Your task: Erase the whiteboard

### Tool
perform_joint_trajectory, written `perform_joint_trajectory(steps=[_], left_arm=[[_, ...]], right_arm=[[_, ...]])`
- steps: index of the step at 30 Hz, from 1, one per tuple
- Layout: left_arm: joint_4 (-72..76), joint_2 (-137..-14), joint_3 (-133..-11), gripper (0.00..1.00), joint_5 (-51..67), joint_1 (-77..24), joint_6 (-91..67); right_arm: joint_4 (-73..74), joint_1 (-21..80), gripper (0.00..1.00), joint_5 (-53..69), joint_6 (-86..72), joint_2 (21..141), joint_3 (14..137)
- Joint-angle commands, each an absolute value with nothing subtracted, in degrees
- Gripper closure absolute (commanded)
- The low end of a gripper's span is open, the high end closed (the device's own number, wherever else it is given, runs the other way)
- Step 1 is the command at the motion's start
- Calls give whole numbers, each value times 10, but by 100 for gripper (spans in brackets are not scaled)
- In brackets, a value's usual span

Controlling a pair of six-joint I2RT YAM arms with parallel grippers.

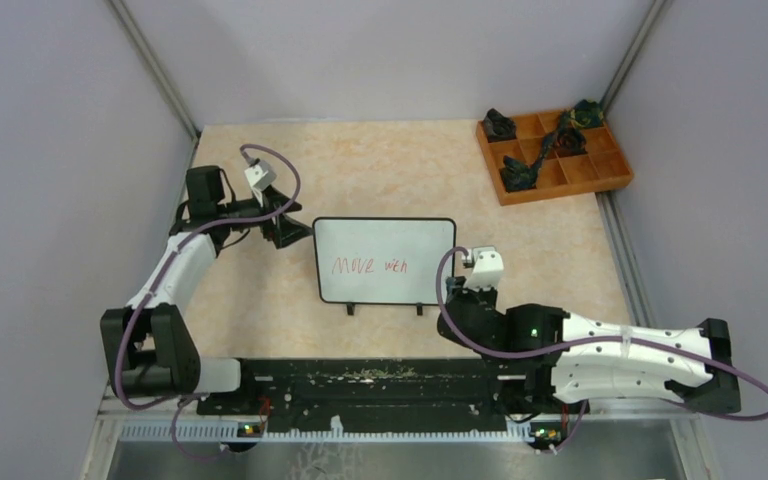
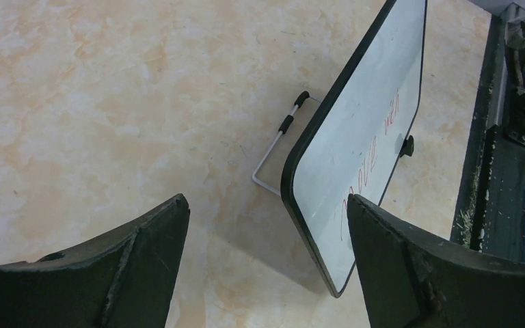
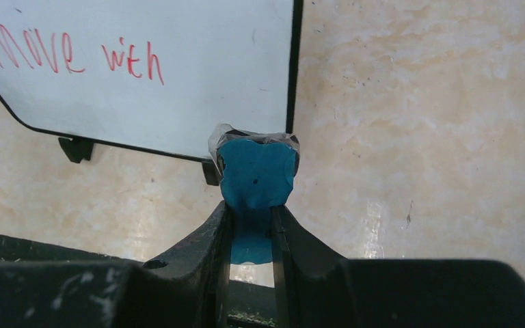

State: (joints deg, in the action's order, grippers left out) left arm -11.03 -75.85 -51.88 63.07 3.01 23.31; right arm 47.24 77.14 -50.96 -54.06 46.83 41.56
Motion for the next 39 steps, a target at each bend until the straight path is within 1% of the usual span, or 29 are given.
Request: perform_joint_trajectory(steps=[1, 6, 11, 15, 22, 27, 32, 39], left_arm=[[-118, -795, -556, 11, 709, 35, 265], [-129, -833, -576, 21, 755, 36, 261], [-145, -845, -577, 29, 757, 35, 276], [-144, -851, -575, 31, 765, 36, 274], [-132, -875, -579, 37, 787, 36, 260], [-133, -893, -585, 38, 799, 34, 256], [-129, -904, -592, 48, 808, 31, 245], [-124, -910, -599, 49, 820, 22, 231]], right_arm=[[458, 793, 100, -559, -539, 497, 475], [468, 794, 100, -566, -542, 512, 489], [461, 794, 100, -570, -542, 509, 484], [434, 794, 100, -570, -528, 508, 473], [429, 794, 100, -570, -530, 513, 467], [423, 794, 100, -568, -537, 515, 460], [418, 794, 100, -567, -538, 523, 458], [416, 794, 100, -562, -546, 538, 457]])
